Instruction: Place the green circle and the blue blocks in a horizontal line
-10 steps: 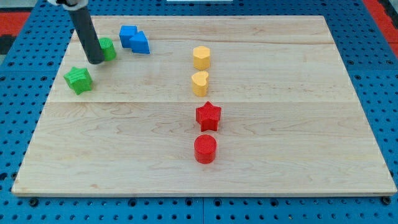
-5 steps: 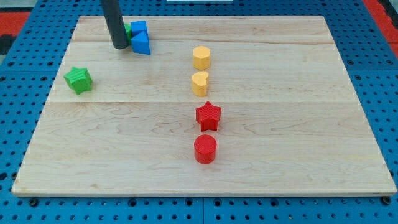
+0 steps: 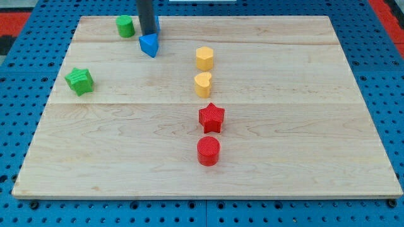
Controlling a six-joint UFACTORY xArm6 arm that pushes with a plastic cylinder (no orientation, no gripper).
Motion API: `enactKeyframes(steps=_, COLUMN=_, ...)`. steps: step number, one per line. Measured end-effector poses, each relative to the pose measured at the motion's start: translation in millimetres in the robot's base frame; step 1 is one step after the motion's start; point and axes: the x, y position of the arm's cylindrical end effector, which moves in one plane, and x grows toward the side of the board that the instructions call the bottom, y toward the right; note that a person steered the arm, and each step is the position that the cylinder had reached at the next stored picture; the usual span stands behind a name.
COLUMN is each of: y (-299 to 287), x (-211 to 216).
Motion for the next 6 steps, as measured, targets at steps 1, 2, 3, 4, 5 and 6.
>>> enactKeyframes(steps=1, y=-18, x=6)
enactKeyframes(steps=2, y=-22, x=26)
enactKeyframes(steps=3, y=-32, x=38)
enactKeyframes(steps=4, y=-39, x=64)
enactKeyframes(steps=5, y=-15, x=80)
enactKeyframes(steps=6, y=27, x=42)
